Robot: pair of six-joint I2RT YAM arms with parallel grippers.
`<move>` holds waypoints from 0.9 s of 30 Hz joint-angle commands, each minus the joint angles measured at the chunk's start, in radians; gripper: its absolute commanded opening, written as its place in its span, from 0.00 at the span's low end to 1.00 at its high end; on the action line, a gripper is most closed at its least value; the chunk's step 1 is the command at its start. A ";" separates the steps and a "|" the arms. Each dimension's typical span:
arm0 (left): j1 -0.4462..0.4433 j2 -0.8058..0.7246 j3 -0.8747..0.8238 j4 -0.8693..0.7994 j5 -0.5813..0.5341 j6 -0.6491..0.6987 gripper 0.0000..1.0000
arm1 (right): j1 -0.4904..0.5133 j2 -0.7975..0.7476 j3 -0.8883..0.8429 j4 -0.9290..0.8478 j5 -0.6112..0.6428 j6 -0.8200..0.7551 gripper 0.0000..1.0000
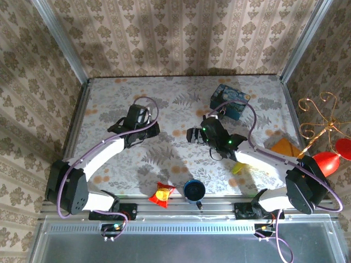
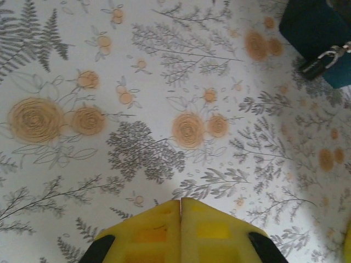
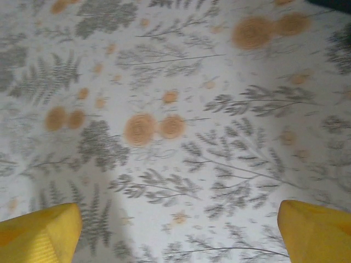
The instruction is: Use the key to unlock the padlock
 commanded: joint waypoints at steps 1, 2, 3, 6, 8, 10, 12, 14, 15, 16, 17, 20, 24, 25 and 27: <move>-0.019 -0.011 0.052 0.021 0.057 0.031 0.00 | 0.005 0.018 0.029 0.086 -0.137 0.031 0.89; -0.023 -0.011 0.061 0.018 0.063 0.036 0.00 | 0.004 0.020 0.028 0.100 -0.162 0.033 0.89; -0.029 -0.010 0.072 0.015 0.068 0.042 0.00 | 0.001 0.020 0.027 0.120 -0.195 0.032 0.87; -0.039 -0.008 0.106 -0.011 0.092 0.054 0.00 | 0.001 0.046 0.022 0.177 -0.286 -0.021 0.84; -0.042 -0.006 0.129 -0.032 0.115 0.058 0.00 | 0.001 0.052 0.006 0.220 -0.329 -0.073 0.82; -0.046 -0.003 0.154 -0.059 0.141 0.059 0.00 | 0.001 0.056 0.001 0.242 -0.351 -0.124 0.78; -0.052 0.000 0.182 -0.096 0.168 0.064 0.00 | 0.001 0.064 0.014 0.245 -0.377 -0.184 0.71; -0.056 -0.002 0.206 -0.125 0.196 0.067 0.00 | 0.001 0.069 0.031 0.241 -0.394 -0.237 0.65; -0.056 -0.003 0.219 -0.141 0.209 0.071 0.00 | 0.000 0.069 0.042 0.241 -0.398 -0.263 0.63; -0.057 -0.006 0.234 -0.156 0.216 0.074 0.00 | 0.000 0.068 0.046 0.243 -0.400 -0.284 0.60; -0.059 -0.009 0.245 -0.171 0.224 0.080 0.00 | 0.000 0.066 0.051 0.248 -0.400 -0.309 0.57; -0.062 -0.019 0.269 -0.207 0.230 0.091 0.00 | 0.001 0.061 0.063 0.256 -0.412 -0.375 0.53; -0.064 -0.035 0.280 -0.227 0.253 0.100 0.00 | 0.001 0.045 0.066 0.277 -0.447 -0.455 0.51; -0.065 -0.037 0.281 -0.229 0.260 0.102 0.00 | 0.001 0.040 0.066 0.283 -0.458 -0.471 0.51; -0.067 -0.039 0.287 -0.238 0.282 0.111 0.00 | 0.001 0.034 0.066 0.293 -0.472 -0.502 0.51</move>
